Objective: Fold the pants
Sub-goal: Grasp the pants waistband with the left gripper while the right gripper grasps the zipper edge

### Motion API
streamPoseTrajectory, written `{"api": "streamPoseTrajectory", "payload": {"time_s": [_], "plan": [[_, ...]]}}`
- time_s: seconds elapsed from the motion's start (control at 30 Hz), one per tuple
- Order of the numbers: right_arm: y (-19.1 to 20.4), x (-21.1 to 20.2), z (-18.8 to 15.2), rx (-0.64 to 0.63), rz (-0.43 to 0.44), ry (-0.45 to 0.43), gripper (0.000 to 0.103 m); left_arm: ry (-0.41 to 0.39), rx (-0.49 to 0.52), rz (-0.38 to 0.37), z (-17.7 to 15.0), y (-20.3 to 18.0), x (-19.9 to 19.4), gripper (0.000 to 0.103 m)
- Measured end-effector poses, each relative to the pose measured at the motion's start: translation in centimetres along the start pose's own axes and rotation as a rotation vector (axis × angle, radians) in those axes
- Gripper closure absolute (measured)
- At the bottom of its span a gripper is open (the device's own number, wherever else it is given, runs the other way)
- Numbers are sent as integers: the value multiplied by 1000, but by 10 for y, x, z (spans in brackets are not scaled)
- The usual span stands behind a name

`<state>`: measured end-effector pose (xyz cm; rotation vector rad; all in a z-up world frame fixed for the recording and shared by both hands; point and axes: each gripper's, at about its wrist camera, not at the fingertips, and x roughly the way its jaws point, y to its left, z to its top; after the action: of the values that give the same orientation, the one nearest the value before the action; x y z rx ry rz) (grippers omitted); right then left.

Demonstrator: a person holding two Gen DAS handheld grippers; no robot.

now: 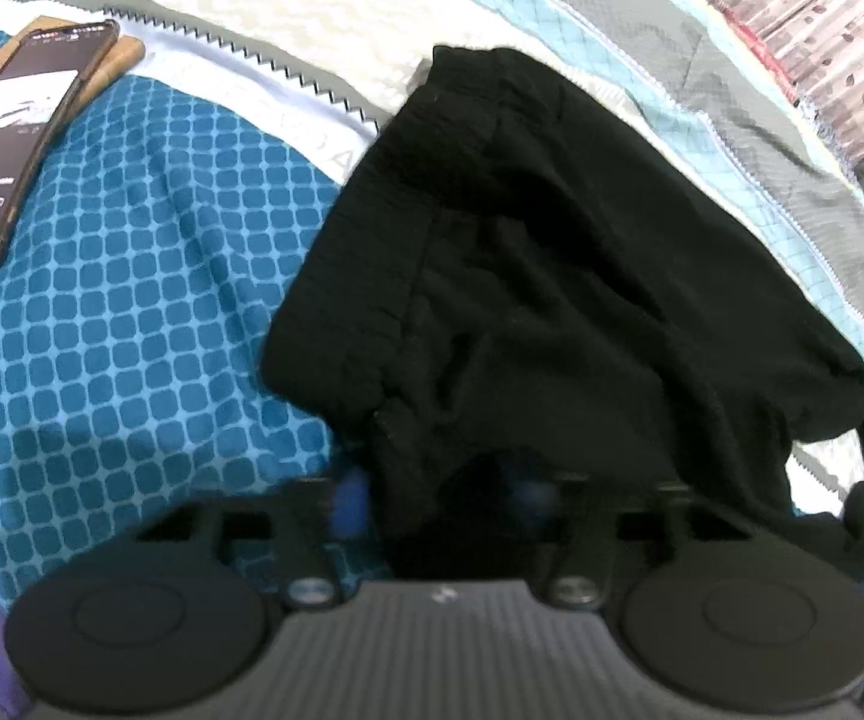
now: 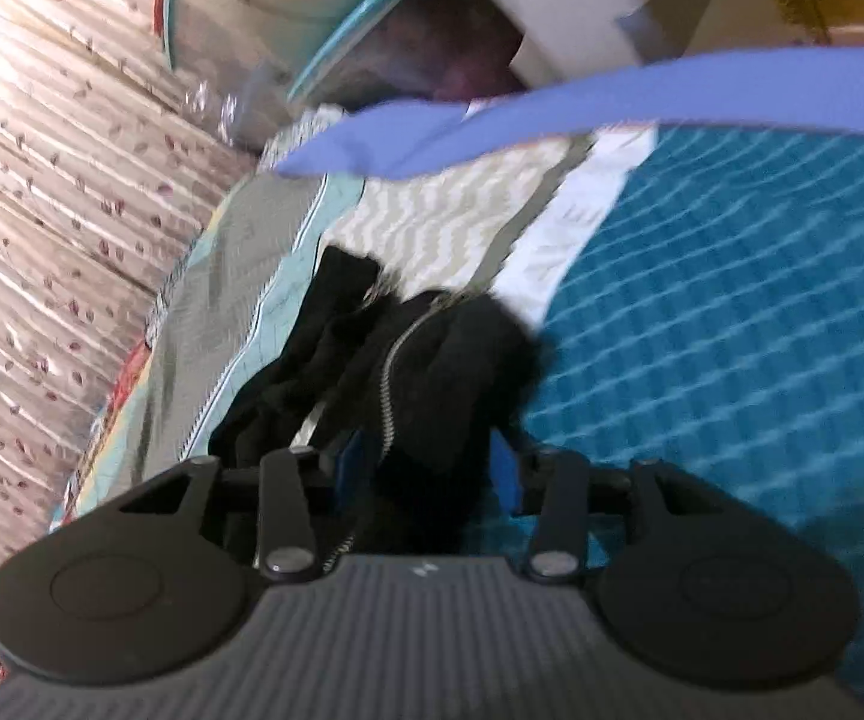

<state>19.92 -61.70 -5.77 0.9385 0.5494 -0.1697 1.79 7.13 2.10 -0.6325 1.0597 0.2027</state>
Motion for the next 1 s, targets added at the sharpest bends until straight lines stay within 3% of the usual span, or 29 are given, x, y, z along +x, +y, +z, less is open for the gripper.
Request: {"api": "streamPoseTrajectory", "payload": {"time_s": [0.03,0.1,0.3,0.37,0.47,0.5,0.57,0.6,0.67,0.77,0.9,1.0], "plan": [[5,6,-1,-30,-33,17,99,10,-3,8,0,0,3,92],[13,4,-1,-105,-112,15,97,4,4,22,0,-1,2,94],[1,-81,25,-118,-168,-243,97,-3,21,5,0,4,-23,95],[-13,-102,35,-115,-205,-244,97,3,35,10,-2,6,-28,95],[-35,-107,36,-128,-306,-136,88,25,39,37,-9,12,-27,89],[-47,-110,35,-109,-354,-120,75,33,33,28,-12,16,-28,86],[-67,-125,34,-41,-445,-177,58,21,41,9,-17,20,-37,81],[-75,-133,35,6,-455,-208,58,9,56,-1,-18,22,-45,79],[-84,-144,36,77,-436,-240,58,-33,100,-17,-17,22,-63,76],[-66,-155,39,18,-403,-274,58,-150,182,9,-1,16,-90,73],[-16,-141,42,-76,-268,-263,58,-307,332,116,42,-16,-102,63],[23,-107,40,-152,-171,-191,58,-394,506,192,70,-52,-84,46]]}}
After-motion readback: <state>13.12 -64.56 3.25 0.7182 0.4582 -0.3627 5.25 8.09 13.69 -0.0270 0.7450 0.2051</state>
